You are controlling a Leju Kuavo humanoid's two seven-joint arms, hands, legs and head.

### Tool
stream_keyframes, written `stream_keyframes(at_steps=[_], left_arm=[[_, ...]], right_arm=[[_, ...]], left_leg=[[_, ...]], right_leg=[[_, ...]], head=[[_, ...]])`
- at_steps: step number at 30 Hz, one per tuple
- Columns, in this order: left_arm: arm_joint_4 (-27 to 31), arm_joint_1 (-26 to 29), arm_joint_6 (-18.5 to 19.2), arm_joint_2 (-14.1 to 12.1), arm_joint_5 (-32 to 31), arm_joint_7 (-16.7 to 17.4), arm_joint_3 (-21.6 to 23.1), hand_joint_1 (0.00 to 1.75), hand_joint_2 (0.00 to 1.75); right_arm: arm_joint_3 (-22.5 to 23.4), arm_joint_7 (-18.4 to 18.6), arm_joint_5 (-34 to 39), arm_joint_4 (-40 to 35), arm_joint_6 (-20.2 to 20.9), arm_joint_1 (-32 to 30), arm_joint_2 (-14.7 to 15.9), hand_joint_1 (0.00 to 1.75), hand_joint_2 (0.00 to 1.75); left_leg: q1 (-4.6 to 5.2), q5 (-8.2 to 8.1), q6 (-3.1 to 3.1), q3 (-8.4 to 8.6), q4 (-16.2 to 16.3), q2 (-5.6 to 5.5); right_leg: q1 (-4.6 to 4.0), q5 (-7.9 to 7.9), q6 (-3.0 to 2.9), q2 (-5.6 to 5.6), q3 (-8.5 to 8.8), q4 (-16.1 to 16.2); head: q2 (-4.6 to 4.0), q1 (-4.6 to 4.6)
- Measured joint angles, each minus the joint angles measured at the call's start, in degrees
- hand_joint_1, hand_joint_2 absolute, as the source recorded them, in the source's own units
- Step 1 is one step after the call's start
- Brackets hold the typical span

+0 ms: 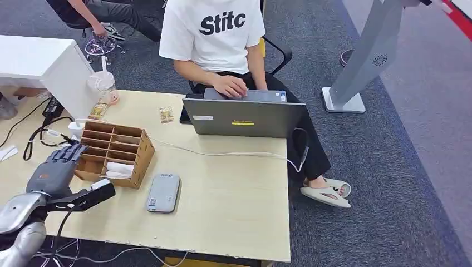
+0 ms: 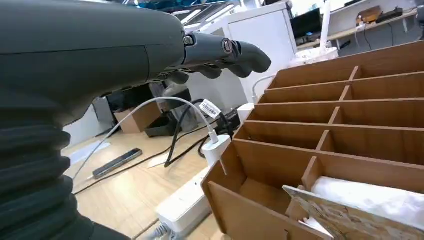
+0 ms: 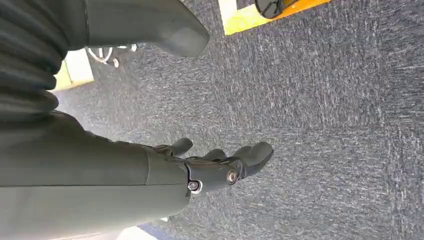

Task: Pass the card to the sensor for recognition and then transmit it.

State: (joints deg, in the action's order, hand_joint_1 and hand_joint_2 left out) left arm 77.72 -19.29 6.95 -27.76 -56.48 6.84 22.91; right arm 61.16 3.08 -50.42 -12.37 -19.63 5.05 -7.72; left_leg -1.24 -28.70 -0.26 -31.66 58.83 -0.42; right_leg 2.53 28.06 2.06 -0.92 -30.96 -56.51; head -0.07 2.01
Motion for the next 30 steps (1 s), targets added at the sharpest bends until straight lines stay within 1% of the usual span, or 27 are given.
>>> stream_keyframes(at_steps=[8, 15, 17, 21, 24, 30], left_arm=[[-1.4, 0.0, -0.1, 1.0, -0.1, 0.0, 0.0, 0.0, 1.75], [-2.5, 0.0, -0.7, 1.1, -0.4, 0.0, 0.0, 0.0, 1.75], [-2.7, 0.0, -1.2, 1.2, -0.9, -0.9, 0.0, 0.0, 1.75], [-3.3, 0.0, -2.3, 2.2, -2.1, -2.0, 0.0, 0.0, 1.75], [-3.7, -0.1, -2.8, 3.2, -2.6, -2.1, 0.0, 0.0, 1.75], [-4.6, -0.1, -3.3, 4.9, -3.2, -2.9, 0.0, 0.0, 1.75]], right_arm=[[0.0, 0.0, 0.0, 0.0, 0.0, 0.0, 0.0, 0.0, 1.75], [0.0, -0.1, -0.2, 0.0, 0.0, 0.0, 0.0, 0.0, 1.75], [0.0, -0.1, -0.5, 0.0, 0.0, 0.0, 0.0, 0.0, 1.75], [0.0, -0.2, -0.9, 0.0, 0.1, 0.0, 0.0, 0.0, 1.75], [0.0, -0.2, -1.0, 0.0, 0.1, 0.0, 0.0, 0.0, 1.75], [0.0, -0.2, -1.2, 0.0, 0.1, 0.0, 0.0, 0.0, 1.75]], left_leg=[[0.0, 0.0, 0.0, 0.0, 0.0, 0.0], [0.0, 0.0, 0.0, 0.0, 0.0, 0.0], [0.0, 0.0, 0.0, 0.0, 0.0, 0.0], [0.0, 0.0, 0.0, 0.0, 0.0, 0.0], [0.0, 0.0, 0.0, 0.0, 0.0, 0.0], [0.0, 0.0, 0.0, 0.01, 0.0, -0.01]], right_leg=[[0.0, 0.0, 0.0, 0.0, 0.01, 0.0], [0.0, 0.0, 0.0, 0.01, 0.01, 0.0], [0.0, 0.0, 0.0, 0.01, 0.01, 0.0], [0.0, 0.0, 0.0, 0.01, 0.01, 0.0], [0.0, 0.0, 0.0, 0.01, 0.01, 0.0], [0.0, -0.01, 0.0, 0.01, 0.0, 0.0]], head=[[0.0, 0.02], [0.0, 0.0], [0.0, 0.02], [0.0, 0.0], [0.0, 0.0], [0.0, 0.0]])
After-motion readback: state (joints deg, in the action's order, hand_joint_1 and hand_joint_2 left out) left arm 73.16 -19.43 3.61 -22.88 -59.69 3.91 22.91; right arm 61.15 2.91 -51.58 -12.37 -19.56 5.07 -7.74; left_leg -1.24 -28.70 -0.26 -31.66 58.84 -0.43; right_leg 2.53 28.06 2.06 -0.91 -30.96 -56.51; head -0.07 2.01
